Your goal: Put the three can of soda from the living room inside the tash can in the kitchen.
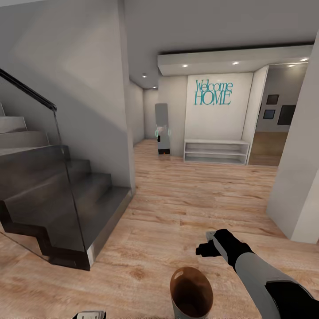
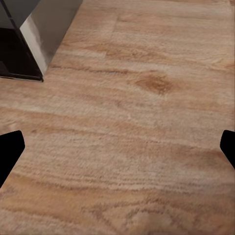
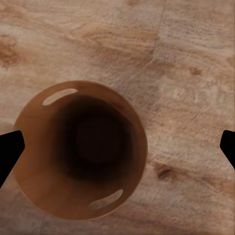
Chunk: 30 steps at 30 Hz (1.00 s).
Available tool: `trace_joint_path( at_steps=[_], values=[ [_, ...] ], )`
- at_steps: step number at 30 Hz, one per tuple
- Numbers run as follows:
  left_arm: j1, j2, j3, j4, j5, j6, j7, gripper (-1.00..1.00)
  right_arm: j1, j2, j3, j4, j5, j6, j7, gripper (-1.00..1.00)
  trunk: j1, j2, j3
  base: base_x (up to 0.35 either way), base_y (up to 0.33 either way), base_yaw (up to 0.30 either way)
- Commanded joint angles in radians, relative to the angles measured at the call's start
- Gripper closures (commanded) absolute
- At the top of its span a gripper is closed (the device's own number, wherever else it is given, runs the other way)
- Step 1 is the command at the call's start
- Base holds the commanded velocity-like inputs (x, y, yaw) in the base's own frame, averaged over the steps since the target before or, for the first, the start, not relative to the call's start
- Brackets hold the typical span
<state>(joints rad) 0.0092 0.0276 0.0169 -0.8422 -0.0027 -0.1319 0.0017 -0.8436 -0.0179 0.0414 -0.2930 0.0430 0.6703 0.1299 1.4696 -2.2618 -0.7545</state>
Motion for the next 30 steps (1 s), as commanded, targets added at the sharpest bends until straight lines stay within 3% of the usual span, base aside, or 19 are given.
trace_joint_path(
  at_steps=[1, 30],
  values=[
    [0.0, 0.0, 0.0, 0.0, 0.0, 0.0, 0.0, -1.0, 0.0, 0.0, 0.0, 0.0, 0.0, 0.0, 0.0, -1.0, 0.004, -0.007, -0.003, 0.0, 0.0, 0.0],
    [0.0, 0.0, -0.001, 0.0, 0.0, -0.001, -0.002, -1.0, 0.0, 0.002, 0.001, 0.0, 0.0, 0.0, -0.001, -1.0, 0.115, -0.21, -0.094, 0.0, 0.0, 0.0]
  ],
)
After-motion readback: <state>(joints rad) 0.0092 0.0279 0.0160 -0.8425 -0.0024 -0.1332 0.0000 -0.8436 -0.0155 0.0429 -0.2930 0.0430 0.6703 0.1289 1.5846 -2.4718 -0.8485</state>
